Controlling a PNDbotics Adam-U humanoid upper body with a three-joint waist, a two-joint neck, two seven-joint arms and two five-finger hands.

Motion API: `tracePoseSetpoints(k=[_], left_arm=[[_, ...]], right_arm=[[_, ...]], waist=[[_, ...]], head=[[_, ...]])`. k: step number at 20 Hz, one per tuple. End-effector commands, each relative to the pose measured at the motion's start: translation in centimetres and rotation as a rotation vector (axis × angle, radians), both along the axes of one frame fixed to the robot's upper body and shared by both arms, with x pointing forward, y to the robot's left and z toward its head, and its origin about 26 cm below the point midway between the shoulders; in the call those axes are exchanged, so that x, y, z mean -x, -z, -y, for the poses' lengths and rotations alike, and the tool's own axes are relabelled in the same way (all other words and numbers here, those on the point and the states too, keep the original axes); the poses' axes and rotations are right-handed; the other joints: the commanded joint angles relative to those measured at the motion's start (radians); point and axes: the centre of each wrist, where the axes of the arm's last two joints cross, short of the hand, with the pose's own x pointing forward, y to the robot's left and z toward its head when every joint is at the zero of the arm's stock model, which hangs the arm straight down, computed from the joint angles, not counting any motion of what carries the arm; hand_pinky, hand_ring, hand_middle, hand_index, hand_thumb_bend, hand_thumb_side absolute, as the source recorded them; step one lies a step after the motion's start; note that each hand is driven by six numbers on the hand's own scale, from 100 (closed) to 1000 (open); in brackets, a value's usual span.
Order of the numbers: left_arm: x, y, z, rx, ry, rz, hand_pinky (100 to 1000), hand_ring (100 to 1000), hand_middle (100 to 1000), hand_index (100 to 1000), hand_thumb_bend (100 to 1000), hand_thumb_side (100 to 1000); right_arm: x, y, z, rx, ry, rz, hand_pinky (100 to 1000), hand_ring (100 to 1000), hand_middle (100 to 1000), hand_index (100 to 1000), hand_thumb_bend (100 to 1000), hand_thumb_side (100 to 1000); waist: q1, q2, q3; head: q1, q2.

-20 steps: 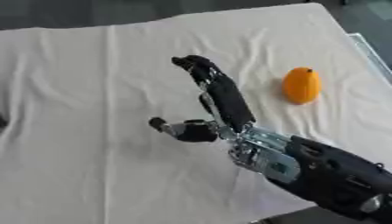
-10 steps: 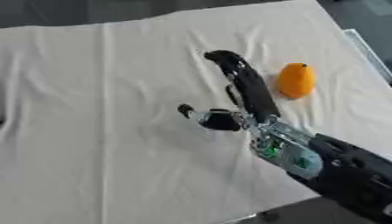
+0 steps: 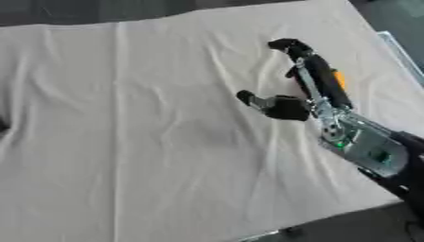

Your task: Pick up the objects with one hand, pass them to the other hand, and then place them into the box on the other side of the table.

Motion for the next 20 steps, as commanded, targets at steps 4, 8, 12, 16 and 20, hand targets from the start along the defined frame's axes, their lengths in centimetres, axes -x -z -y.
tracePoseSetpoints(k=[4, 8, 12, 16, 20], left_arm=[[0.8, -1.3, -0.6, -0.039, -0.006, 0.037, 884, 664, 613, 668, 100, 397], [0.8, -1.2, -0.6, -0.044, -0.009, 0.038, 884, 665, 614, 667, 100, 397], [0.7, -1.0, -0.8, -0.052, -0.021, 0.032, 881, 668, 615, 667, 100, 391], [0.6, -0.8, -1.1, -0.058, -0.03, 0.029, 881, 668, 615, 667, 100, 392], [0.7, -0.9, -1.2, -0.056, -0.032, 0.032, 883, 666, 613, 666, 100, 398]], right_arm=[[0.8, -1.0, 1.7, 0.037, 0.015, 0.026, 588, 935, 840, 877, 633, 505], [1.0, -1.1, 2.3, 0.027, 0.053, 0.055, 575, 923, 828, 885, 639, 495], [1.2, -1.9, 3.1, 0.041, 0.141, 0.078, 600, 919, 829, 892, 641, 486], [1.5, -2.5, 4.0, 0.08, 0.263, 0.086, 613, 917, 832, 891, 634, 485], [1.9, -2.5, 4.6, 0.112, 0.332, 0.075, 640, 921, 847, 892, 628, 494]], waist=[[-0.02, -0.013, 0.002], [-0.021, -0.009, 0.003], [-0.023, -0.009, -0.003], [-0.022, -0.01, -0.008], [-0.021, -0.007, -0.012]], head=[[0.007, -0.017], [0.001, -0.018], [-0.008, -0.017], [-0.012, -0.021], [-0.019, -0.026]])
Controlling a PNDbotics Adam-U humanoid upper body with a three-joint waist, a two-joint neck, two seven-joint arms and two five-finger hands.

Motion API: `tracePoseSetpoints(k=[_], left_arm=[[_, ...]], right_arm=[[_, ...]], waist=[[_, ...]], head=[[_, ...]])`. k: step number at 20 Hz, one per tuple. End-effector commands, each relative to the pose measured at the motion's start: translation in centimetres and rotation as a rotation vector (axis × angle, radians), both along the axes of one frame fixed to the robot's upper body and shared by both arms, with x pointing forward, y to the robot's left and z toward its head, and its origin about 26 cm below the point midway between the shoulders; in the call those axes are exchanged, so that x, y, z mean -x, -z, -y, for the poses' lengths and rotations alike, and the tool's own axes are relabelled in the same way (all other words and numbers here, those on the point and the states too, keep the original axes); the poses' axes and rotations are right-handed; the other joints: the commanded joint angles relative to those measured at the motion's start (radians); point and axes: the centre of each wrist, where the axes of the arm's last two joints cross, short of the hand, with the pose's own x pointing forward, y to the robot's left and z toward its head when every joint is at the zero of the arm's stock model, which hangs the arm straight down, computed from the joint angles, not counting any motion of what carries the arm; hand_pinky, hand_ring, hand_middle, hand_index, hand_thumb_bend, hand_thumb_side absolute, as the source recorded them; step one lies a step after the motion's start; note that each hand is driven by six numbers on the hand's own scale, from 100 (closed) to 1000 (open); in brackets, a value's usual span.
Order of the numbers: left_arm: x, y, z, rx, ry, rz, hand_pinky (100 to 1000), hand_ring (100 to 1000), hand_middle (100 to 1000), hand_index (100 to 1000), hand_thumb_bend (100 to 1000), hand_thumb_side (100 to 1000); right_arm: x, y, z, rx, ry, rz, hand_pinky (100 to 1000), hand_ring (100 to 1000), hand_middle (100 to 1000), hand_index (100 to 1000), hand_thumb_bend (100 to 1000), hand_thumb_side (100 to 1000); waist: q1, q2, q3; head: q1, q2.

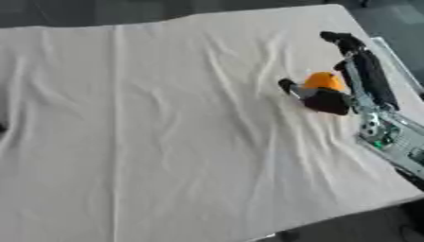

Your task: Pick up the objects with one hand, pass them to the other hand, and then place them into the box on the other side of the table.

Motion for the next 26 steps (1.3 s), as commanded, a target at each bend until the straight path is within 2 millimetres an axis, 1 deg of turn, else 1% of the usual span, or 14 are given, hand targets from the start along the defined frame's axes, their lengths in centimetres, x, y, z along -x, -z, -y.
tracePoseSetpoints(k=[1, 2, 3, 4, 5, 7, 10, 12, 13, 15, 18, 23, 25, 26], left_arm=[[0.5, -1.3, -0.8, -0.021, -0.021, 0.035, 883, 666, 613, 666, 100, 398], [0.5, -1.3, -0.7, -0.02, -0.019, 0.037, 882, 667, 614, 666, 100, 396], [0.6, -1.4, -0.7, -0.02, -0.017, 0.039, 881, 667, 614, 666, 100, 395], [0.6, -1.4, -0.7, -0.02, -0.016, 0.04, 881, 667, 614, 666, 100, 395], [0.6, -1.4, -0.7, -0.019, -0.016, 0.041, 882, 667, 613, 666, 100, 396], [0.7, -1.4, -0.7, -0.018, -0.016, 0.042, 882, 667, 613, 666, 100, 397], [0.6, -1.4, -0.8, -0.02, -0.02, 0.042, 881, 668, 614, 665, 100, 398], [0.6, -1.3, -0.7, -0.021, -0.022, 0.043, 881, 667, 611, 662, 100, 399], [0.6, -1.3, -0.7, -0.02, -0.021, 0.044, 883, 667, 609, 662, 100, 400], [0.5, -1.4, -0.5, -0.018, -0.017, 0.047, 884, 667, 609, 662, 100, 403], [0.8, -1.5, -0.3, -0.024, -0.008, 0.056, 880, 670, 611, 663, 100, 391], [1.3, -1.7, -0.3, -0.023, -0.01, 0.075, 879, 670, 611, 661, 100, 387], [1.4, -1.8, -0.3, -0.021, -0.013, 0.08, 879, 670, 611, 659, 100, 386], [1.4, -1.8, -0.3, -0.021, -0.014, 0.082, 878, 670, 611, 659, 100, 384]], right_arm=[[-0.1, -1.4, 0.5, 0.067, 0.036, 0.011, 651, 923, 850, 893, 626, 496], [0.0, -1.4, 0.6, 0.075, 0.05, -0.001, 670, 925, 853, 894, 625, 500], [0.1, -1.5, 0.7, 0.083, 0.063, -0.017, 686, 926, 854, 895, 599, 484], [0.2, -1.5, 0.8, 0.09, 0.077, -0.035, 700, 926, 856, 895, 619, 500], [0.2, -1.5, 0.9, 0.096, 0.091, -0.053, 709, 924, 852, 893, 600, 481], [0.3, -1.6, 1.1, 0.102, 0.113, -0.077, 709, 924, 852, 893, 618, 497], [0.6, -1.2, 1.2, 0.084, 0.161, -0.133, 763, 904, 820, 878, 610, 470], [0.8, -0.8, 1.2, 0.077, 0.182, -0.176, 786, 896, 814, 877, 627, 477], [0.8, -0.8, 1.2, 0.083, 0.196, -0.18, 760, 881, 804, 871, 652, 491], [0.8, -0.6, 1.1, 0.091, 0.231, -0.167, 729, 873, 800, 868, 657, 492], [1.0, -0.2, 1.1, 0.084, 0.277, -0.145, 728, 872, 800, 864, 646, 485], [1.4, 0.8, 1.0, 0.073, 0.364, -0.151, 759, 872, 803, 870, 640, 483], [1.5, 0.9, 1.0, 0.062, 0.405, -0.133, 701, 881, 801, 875, 653, 484], [1.6, 1.1, 1.0, 0.055, 0.424, -0.115, 695, 880, 801, 876, 654, 485]], waist=[[-0.011, -0.007, -0.002], [-0.011, -0.006, -0.002], [-0.01, -0.004, -0.002], [-0.009, -0.003, -0.002], [-0.009, -0.001, -0.002], [-0.008, 0.0, -0.002], [-0.01, 0.007, 0.0], [-0.011, 0.012, 0.002], [-0.011, 0.015, 0.004], [-0.009, 0.024, 0.009], [-0.008, 0.038, 0.016], [-0.008, 0.061, 0.022], [-0.008, 0.069, 0.023], [-0.008, 0.072, 0.024]], head=[[-0.01, -0.019], [-0.013, -0.021], [-0.016, -0.024], [-0.019, -0.026], [-0.025, -0.029], [-0.033, -0.032], [-0.05, -0.038], [-0.053, -0.043], [-0.052, -0.045], [-0.05, -0.051], [-0.046, -0.063], [-0.037, -0.073], [-0.033, -0.076], [-0.032, -0.078]])
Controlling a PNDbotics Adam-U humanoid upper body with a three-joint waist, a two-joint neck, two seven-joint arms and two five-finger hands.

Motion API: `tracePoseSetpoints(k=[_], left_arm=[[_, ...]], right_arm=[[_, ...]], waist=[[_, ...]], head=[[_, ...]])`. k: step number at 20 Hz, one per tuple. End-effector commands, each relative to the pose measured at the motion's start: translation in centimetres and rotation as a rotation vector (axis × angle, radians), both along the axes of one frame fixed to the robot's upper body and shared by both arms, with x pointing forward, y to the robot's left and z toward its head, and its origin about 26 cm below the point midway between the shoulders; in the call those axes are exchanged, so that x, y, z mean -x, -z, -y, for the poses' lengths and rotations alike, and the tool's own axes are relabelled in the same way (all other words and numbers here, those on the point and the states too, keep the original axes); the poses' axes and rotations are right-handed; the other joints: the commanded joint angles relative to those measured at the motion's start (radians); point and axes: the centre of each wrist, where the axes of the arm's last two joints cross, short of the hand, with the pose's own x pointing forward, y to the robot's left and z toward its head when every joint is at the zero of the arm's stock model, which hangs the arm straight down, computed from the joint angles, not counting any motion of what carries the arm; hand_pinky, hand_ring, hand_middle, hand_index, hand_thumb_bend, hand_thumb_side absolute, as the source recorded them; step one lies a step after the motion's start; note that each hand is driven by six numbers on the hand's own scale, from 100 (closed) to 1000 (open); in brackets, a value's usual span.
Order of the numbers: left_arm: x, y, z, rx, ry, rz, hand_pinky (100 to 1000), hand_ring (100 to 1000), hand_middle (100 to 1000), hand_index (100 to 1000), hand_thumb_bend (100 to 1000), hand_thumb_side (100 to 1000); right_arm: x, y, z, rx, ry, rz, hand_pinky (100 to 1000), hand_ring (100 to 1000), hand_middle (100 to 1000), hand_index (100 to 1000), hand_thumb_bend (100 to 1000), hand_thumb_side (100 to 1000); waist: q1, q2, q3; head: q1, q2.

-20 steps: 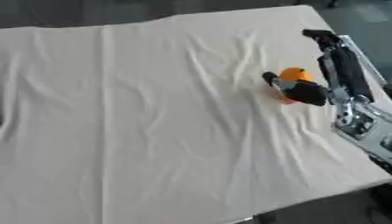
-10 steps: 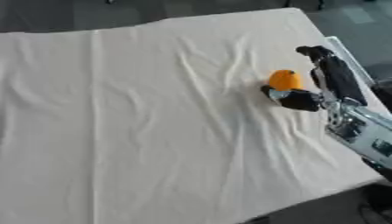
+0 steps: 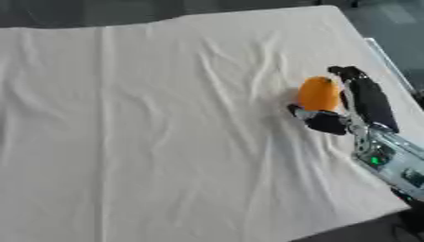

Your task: Pick up the objects with one hand, pass them to the other hand, and then place them into the box on the other side of the table.

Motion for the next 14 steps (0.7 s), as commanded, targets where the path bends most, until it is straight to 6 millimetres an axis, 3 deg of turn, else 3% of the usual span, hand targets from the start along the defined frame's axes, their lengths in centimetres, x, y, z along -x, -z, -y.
tracePoseSetpoints(k=[1, 9, 14], left_arm=[[0.6, -1.3, -0.7, -0.018, -0.025, 0.05, 877, 671, 612, 660, 100, 383], [0.5, -1.1, -0.8, -0.026, -0.035, 0.055, 873, 674, 616, 660, 107, 374], [0.4, -1.0, -1.0, -0.032, -0.047, 0.056, 871, 675, 616, 659, 112, 370]], right_arm=[[0.1, -0.4, 0.1, 0.045, 0.126, 0.078, 687, 879, 799, 876, 654, 486], [0.5, 0.1, 0.2, -0.001, 0.253, 0.154, 627, 865, 787, 864, 641, 494], [0.6, -0.9, 1.1, -0.029, 0.341, 0.187, 571, 854, 776, 853, 621, 470]], waist=[[-0.007, 0.003, 0.003], [-0.006, 0.017, 0.008], [-0.008, 0.019, 0.006]], head=[[0.005, -0.019], [0.008, -0.021], [0.012, -0.026]])
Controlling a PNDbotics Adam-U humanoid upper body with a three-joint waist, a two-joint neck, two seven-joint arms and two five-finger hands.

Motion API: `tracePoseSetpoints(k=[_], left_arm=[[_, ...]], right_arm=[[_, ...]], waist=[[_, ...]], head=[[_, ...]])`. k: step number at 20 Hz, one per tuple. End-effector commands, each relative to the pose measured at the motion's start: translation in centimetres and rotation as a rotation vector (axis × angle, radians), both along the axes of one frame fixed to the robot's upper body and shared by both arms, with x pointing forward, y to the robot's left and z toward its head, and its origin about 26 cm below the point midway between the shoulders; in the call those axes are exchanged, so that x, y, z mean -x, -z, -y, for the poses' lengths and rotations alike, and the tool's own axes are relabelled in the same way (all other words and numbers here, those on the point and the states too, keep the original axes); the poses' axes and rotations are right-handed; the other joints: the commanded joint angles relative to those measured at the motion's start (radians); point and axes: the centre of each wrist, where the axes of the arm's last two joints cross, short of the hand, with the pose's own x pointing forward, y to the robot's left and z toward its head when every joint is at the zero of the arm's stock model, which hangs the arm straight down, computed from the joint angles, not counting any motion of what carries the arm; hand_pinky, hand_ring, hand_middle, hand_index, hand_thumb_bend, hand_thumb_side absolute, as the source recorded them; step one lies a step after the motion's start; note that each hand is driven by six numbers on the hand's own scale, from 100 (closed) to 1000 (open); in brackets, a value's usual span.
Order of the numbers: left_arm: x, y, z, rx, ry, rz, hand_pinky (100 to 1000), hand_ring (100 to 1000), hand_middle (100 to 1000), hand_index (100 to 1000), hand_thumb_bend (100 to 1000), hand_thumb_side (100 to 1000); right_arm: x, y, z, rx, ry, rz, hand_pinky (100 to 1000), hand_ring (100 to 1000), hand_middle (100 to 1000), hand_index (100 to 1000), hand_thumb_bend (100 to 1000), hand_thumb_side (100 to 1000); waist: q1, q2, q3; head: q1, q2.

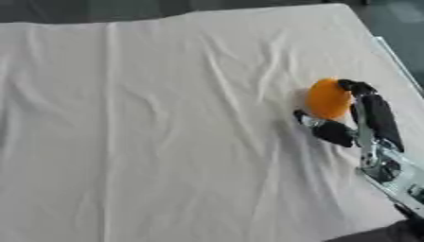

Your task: Pick up the objects with one hand, pass them to the other hand, and then place them into the box on the other side of the table.

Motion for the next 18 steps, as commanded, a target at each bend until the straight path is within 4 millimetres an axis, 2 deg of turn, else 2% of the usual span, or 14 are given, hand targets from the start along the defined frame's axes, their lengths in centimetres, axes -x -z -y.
tracePoseSetpoints(k=[1, 5, 7, 18], left_arm=[[0.4, -1.2, -1.0, -0.024, -0.034, 0.043, 871, 675, 616, 659, 113, 370], [0.3, -1.1, -1.2, -0.027, -0.046, 0.042, 869, 677, 618, 658, 118, 365], [0.3, -1.1, -1.3, -0.029, -0.049, 0.043, 868, 677, 618, 657, 122, 363], [0.2, -1.0, -1.2, -0.039, -0.048, 0.046, 866, 679, 620, 651, 126, 361]], right_arm=[[0.0, -1.4, 0.7, 0.112, 0.357, 0.056, 557, 852, 774, 853, 620, 465], [-0.2, -3.1, 1.5, 0.13, 0.436, 0.075, 531, 848, 771, 860, 624, 452], [-0.2, -3.3, 1.6, 0.139, 0.456, 0.068, 535, 850, 773, 864, 628, 458], [0.0, -2.3, 1.2, 0.15, 0.501, 0.017, 568, 854, 781, 878, 617, 466]], waist=[[-0.008, 0.0, 0.0], [-0.007, 0.001, -0.002], [-0.007, 0.002, -0.002], [-0.011, 0.012, 0.006]], head=[[0.003, -0.018], [0.003, -0.02], [0.0, -0.024], [-0.011, -0.047]])
